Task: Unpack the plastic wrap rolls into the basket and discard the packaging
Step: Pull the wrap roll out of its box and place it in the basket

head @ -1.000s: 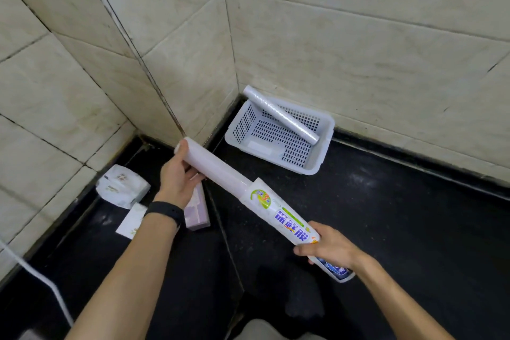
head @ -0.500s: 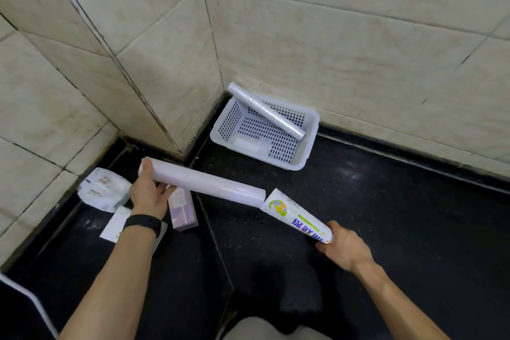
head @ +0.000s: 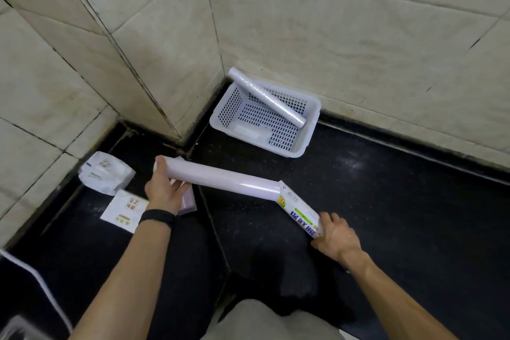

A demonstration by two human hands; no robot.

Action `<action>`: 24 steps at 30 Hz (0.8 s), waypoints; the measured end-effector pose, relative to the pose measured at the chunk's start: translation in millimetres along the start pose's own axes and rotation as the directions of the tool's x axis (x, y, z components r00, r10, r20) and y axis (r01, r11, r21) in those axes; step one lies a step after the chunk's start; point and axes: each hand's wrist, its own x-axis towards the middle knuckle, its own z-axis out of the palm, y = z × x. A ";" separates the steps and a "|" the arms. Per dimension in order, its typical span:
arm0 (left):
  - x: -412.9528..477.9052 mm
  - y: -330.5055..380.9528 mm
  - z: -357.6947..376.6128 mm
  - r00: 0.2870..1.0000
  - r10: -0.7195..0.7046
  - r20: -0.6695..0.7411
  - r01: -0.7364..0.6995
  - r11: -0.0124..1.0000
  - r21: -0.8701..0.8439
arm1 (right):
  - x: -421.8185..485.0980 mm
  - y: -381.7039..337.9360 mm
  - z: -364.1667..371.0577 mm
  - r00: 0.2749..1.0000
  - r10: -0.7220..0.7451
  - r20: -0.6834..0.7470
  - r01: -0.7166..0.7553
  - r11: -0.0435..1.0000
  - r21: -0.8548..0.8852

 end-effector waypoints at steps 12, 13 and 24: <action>-36.1 -25.8 37.6 0.999 -0.011 0.047 0.009 0.999 0.052 | -20.3 -15.4 -39.4 0.951 -0.139 -0.276 0.257 0.853 0.455; -41.2 -28.4 43.6 0.997 -0.010 0.075 0.005 0.998 0.062 | -22.2 -21.6 -47.6 0.934 -0.169 -0.315 0.303 0.842 0.446; -92.6 -23.2 111.1 0.930 0.075 0.361 -0.106 0.992 0.068 | -4.5 -63.5 -108.1 0.793 -0.426 -0.436 0.538 0.825 0.173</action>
